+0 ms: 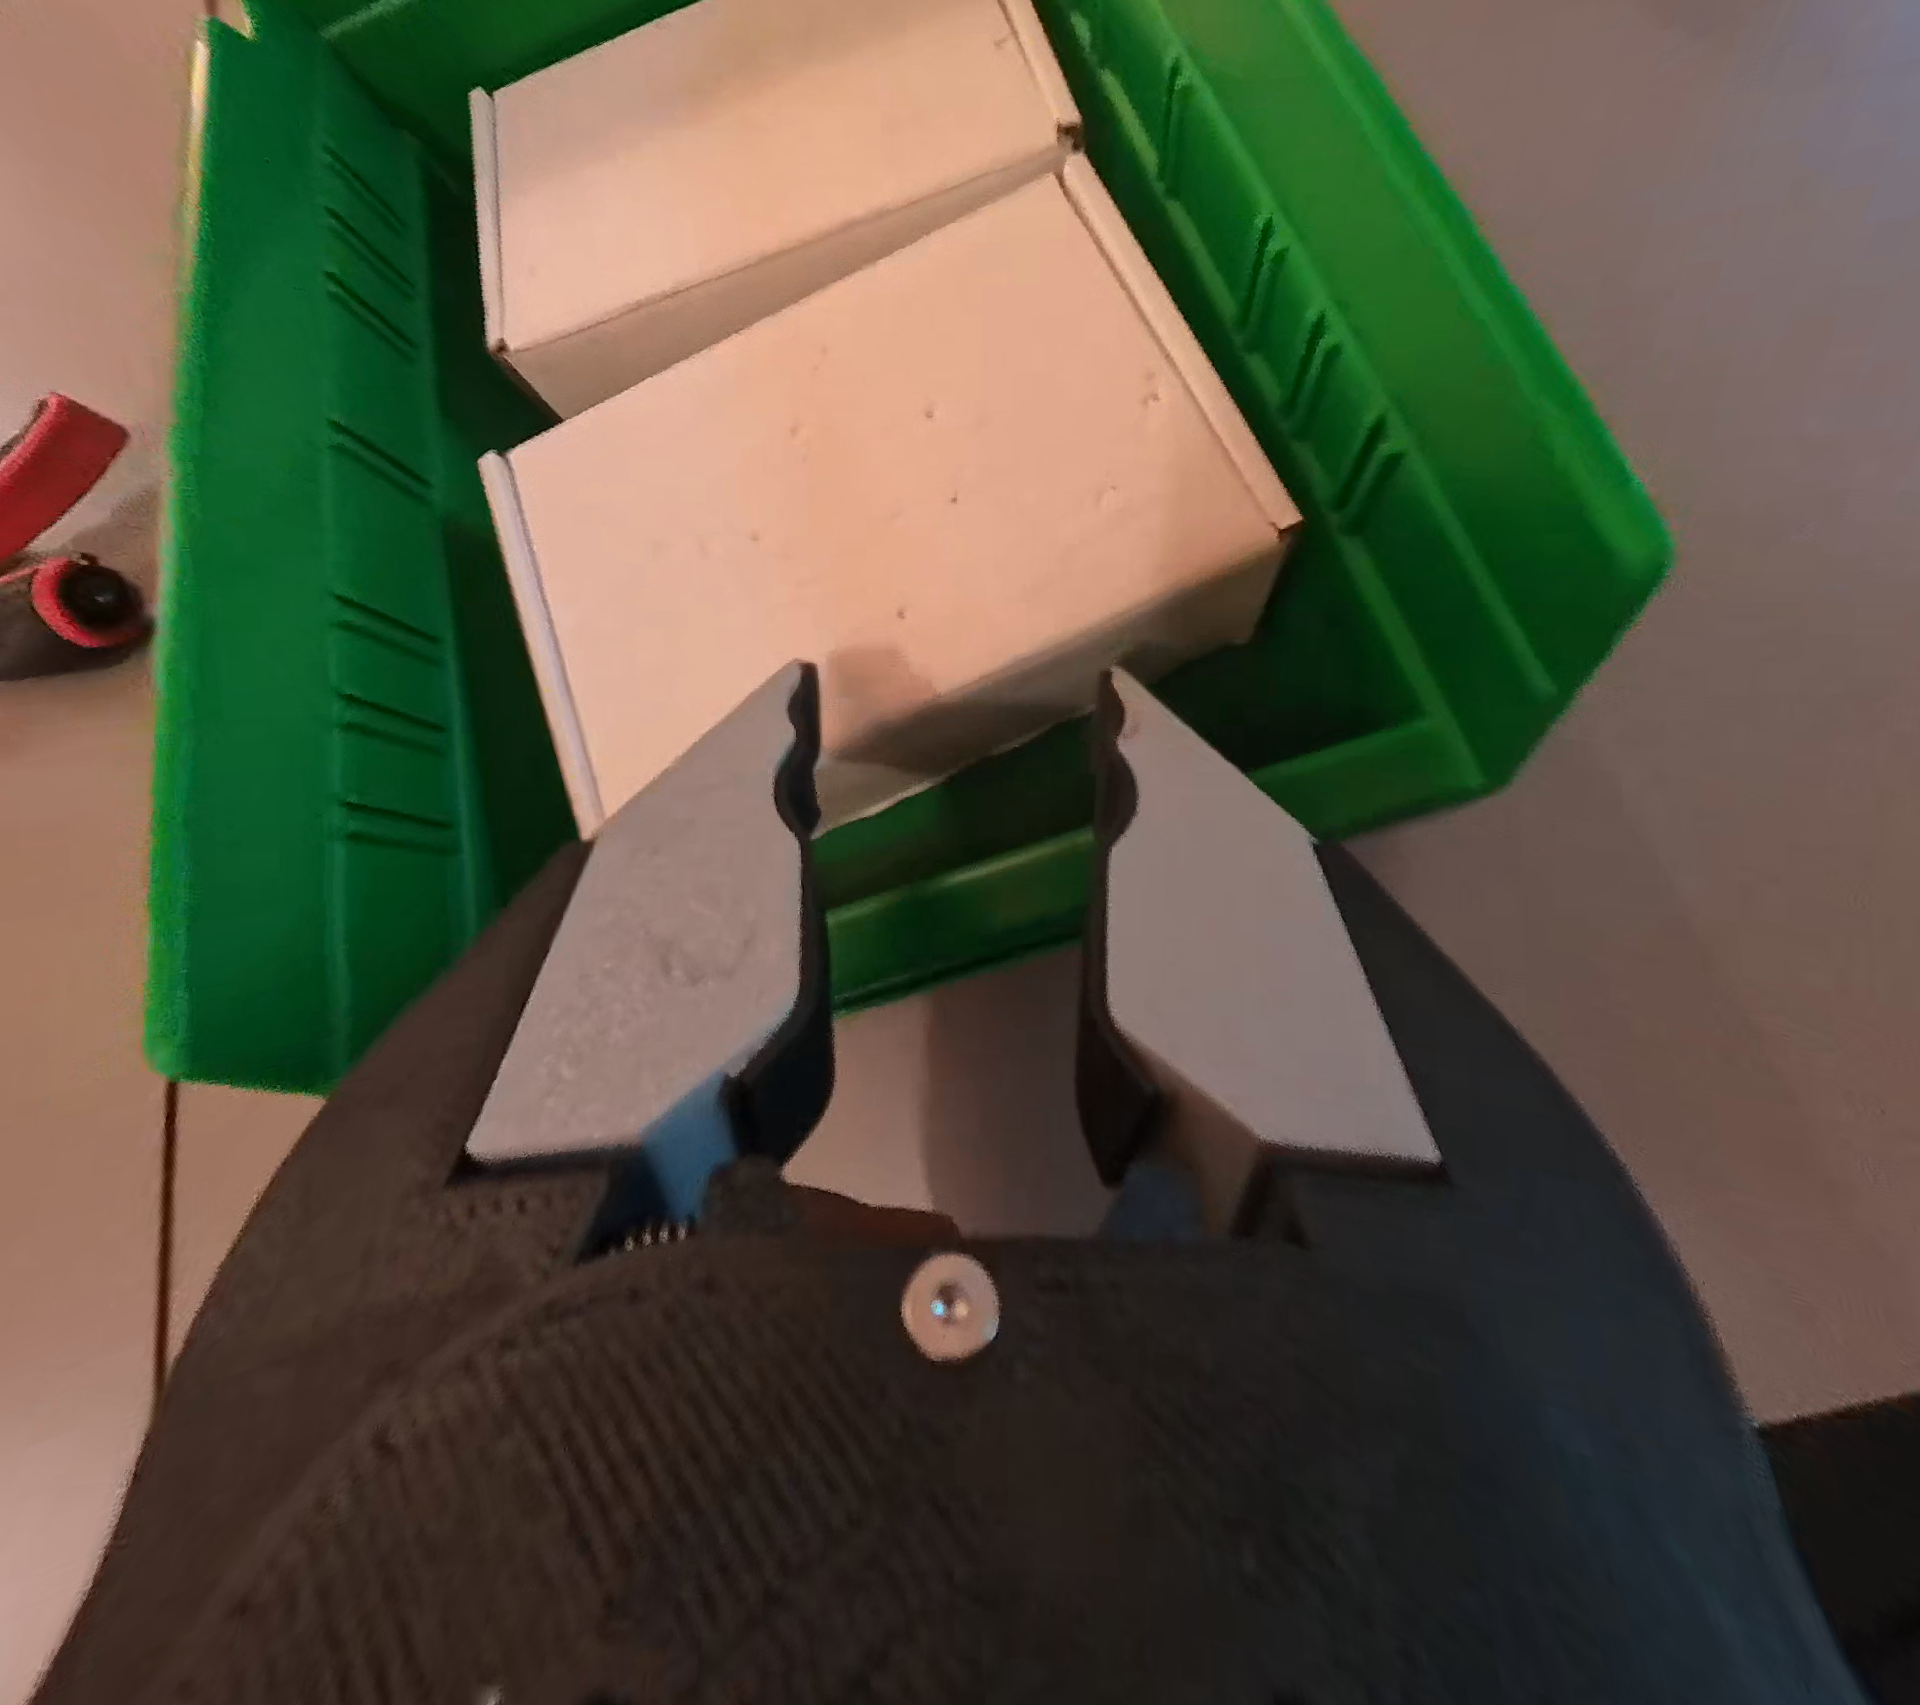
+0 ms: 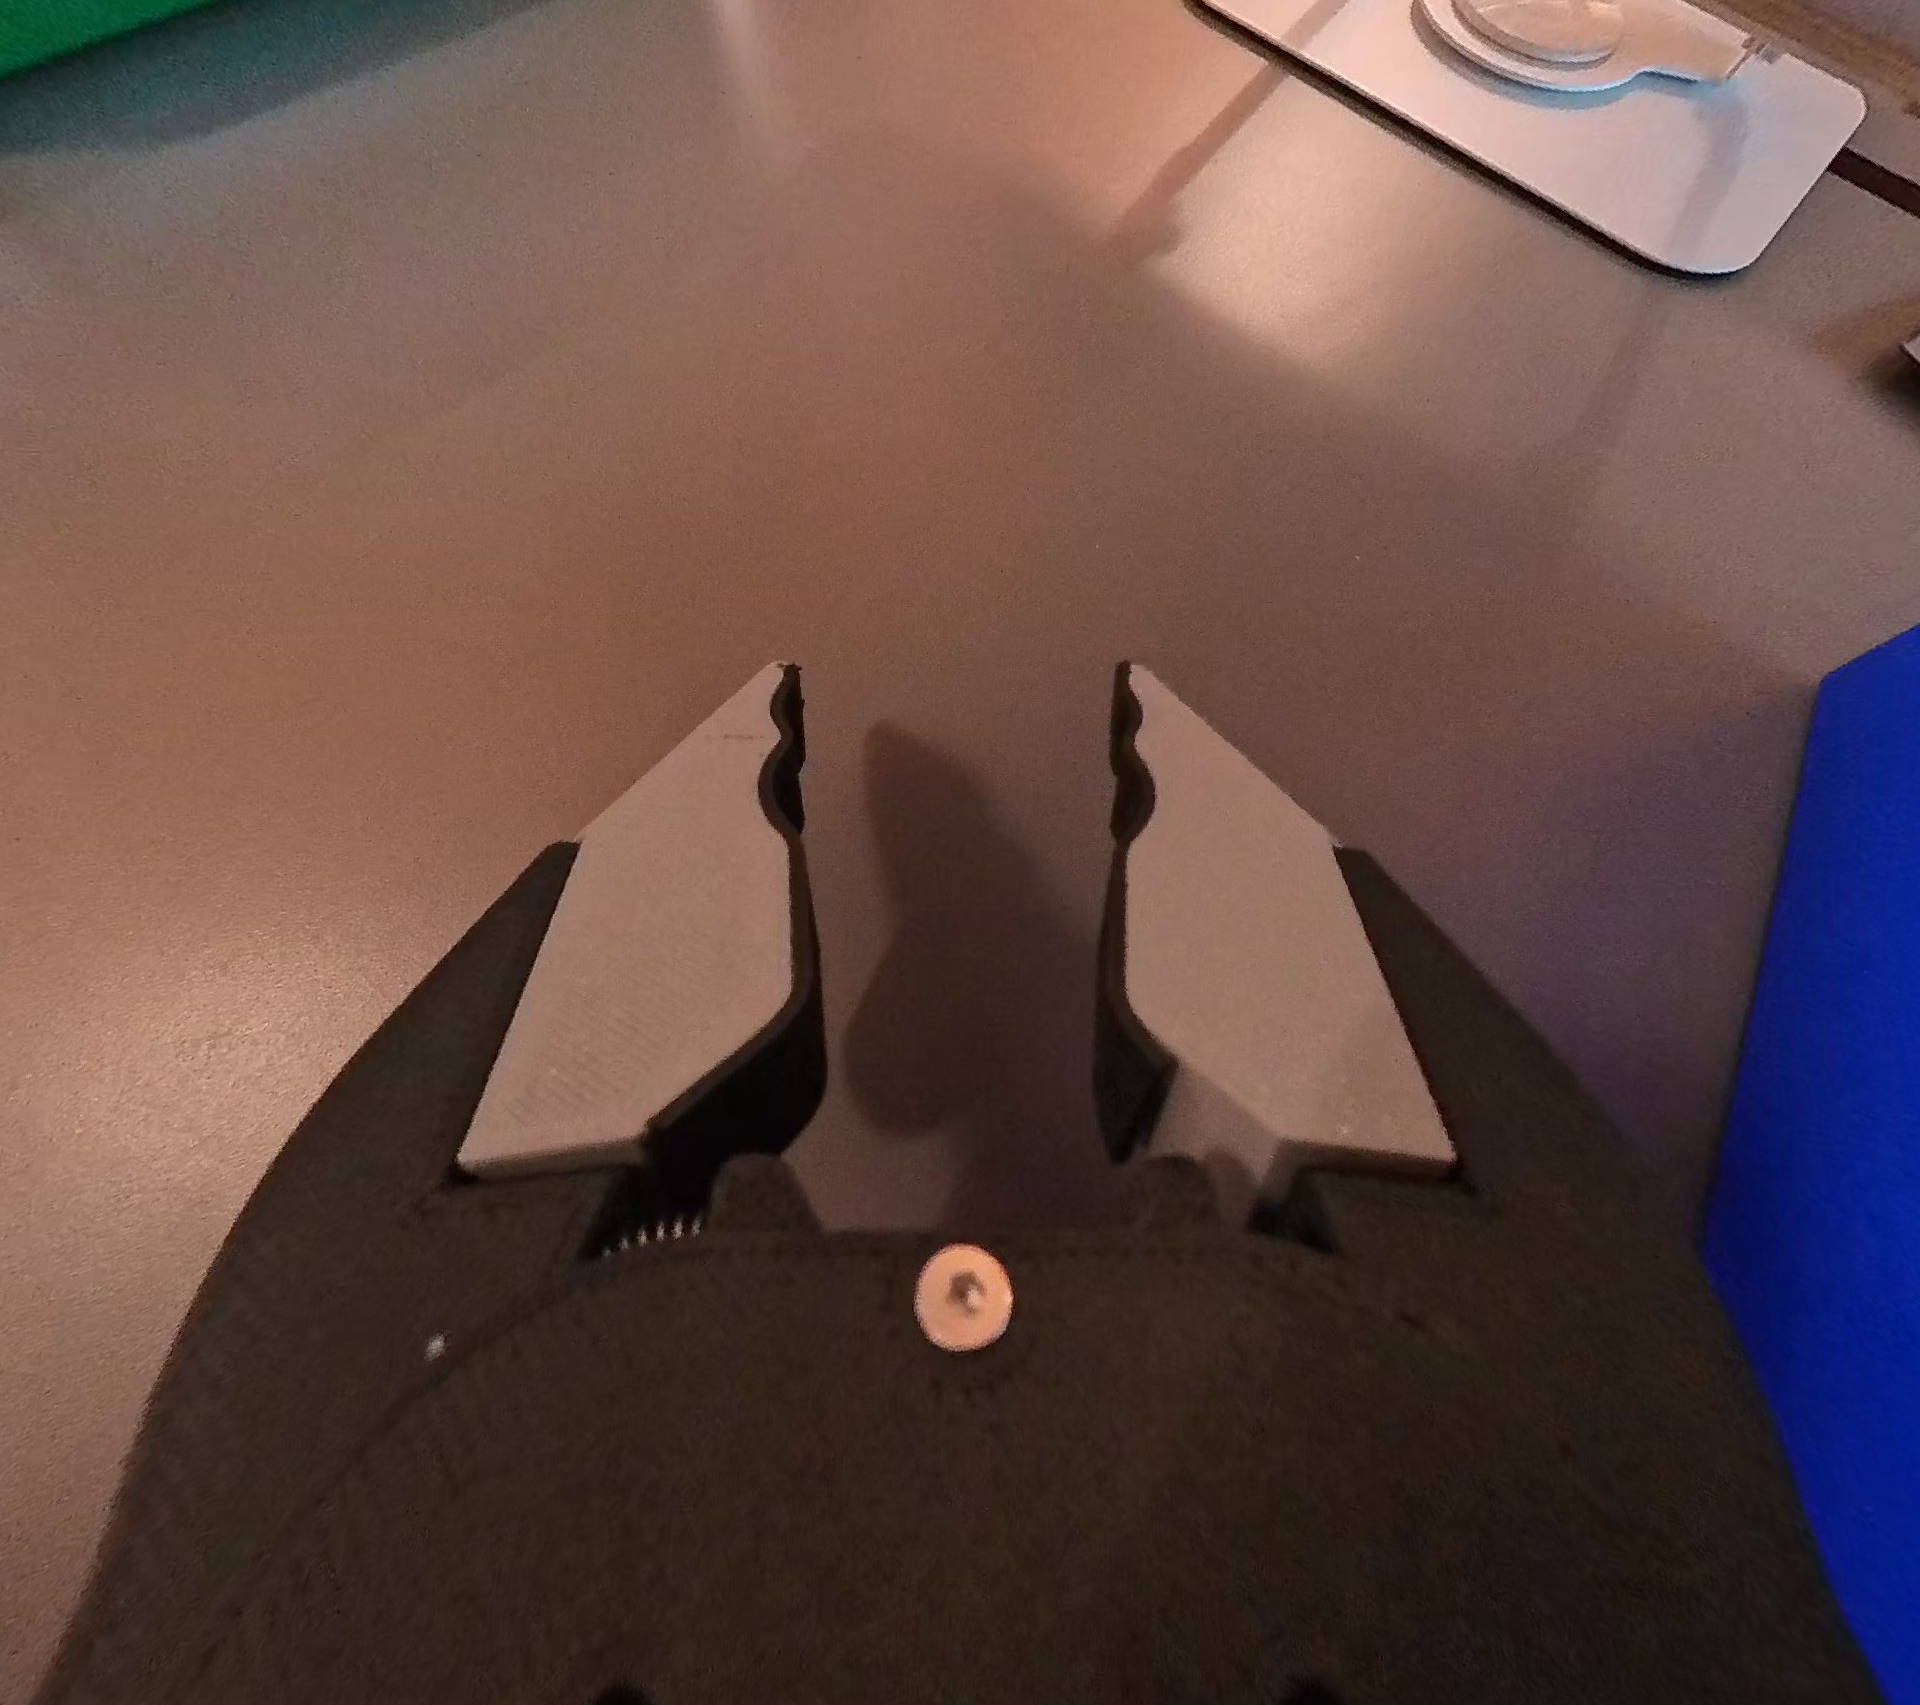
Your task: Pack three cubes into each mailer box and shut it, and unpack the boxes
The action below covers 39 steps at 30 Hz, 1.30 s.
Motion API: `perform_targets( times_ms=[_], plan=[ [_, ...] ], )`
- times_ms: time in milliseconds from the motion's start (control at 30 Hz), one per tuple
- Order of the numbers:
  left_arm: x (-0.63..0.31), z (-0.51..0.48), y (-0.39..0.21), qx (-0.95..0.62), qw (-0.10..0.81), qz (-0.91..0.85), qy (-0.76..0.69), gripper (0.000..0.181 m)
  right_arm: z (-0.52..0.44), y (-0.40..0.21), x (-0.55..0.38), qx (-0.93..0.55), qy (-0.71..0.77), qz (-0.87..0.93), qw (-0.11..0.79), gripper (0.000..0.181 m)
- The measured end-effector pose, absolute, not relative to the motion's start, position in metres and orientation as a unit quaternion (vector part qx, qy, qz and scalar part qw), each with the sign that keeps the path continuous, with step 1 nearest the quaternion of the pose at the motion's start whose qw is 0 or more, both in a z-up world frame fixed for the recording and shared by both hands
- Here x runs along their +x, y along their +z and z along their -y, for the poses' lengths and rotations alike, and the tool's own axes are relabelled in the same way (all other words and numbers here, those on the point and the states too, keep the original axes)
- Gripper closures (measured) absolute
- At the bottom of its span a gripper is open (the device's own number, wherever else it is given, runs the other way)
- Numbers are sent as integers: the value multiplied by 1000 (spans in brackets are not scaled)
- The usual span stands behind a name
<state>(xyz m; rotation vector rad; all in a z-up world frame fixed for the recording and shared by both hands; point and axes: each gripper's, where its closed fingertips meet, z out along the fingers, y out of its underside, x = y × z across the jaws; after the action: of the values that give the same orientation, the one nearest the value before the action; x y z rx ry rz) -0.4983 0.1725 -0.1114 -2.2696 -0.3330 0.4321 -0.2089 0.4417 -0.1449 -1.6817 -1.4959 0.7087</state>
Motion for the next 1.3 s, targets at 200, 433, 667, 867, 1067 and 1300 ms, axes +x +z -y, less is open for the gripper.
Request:
perform_targets(
  times_ms=[200, 433, 667, 867, 1067, 1300],
  plan=[
    [-499, -172, -102, -884, 414, 135, 168, 129, -442, -145, -209, -658, 277, 587, 381, 124],
    [-497, -173, -104, -888, 404, 128, 177, 129, -442, -145, -209, -658, 277, 586, 382, 124],
    [-498, -172, -102, -886, 407, 130, 179, 129, -441, -145, -209, -658, 278, 587, 381, 124],
    [-498, -174, -107, -890, 400, 125, 181, 129, -441, -145, -209, -658, 279, 587, 380, 124],
    [-498, -174, -109, -892, 395, 123, 183, 130, -441, -145, -209, -658, 278, 587, 380, 124],
    [-498, -174, -110, -892, 396, 123, 180, 130, -441, -145, -209, -657, 277, 589, 380, 124]
  ],
)
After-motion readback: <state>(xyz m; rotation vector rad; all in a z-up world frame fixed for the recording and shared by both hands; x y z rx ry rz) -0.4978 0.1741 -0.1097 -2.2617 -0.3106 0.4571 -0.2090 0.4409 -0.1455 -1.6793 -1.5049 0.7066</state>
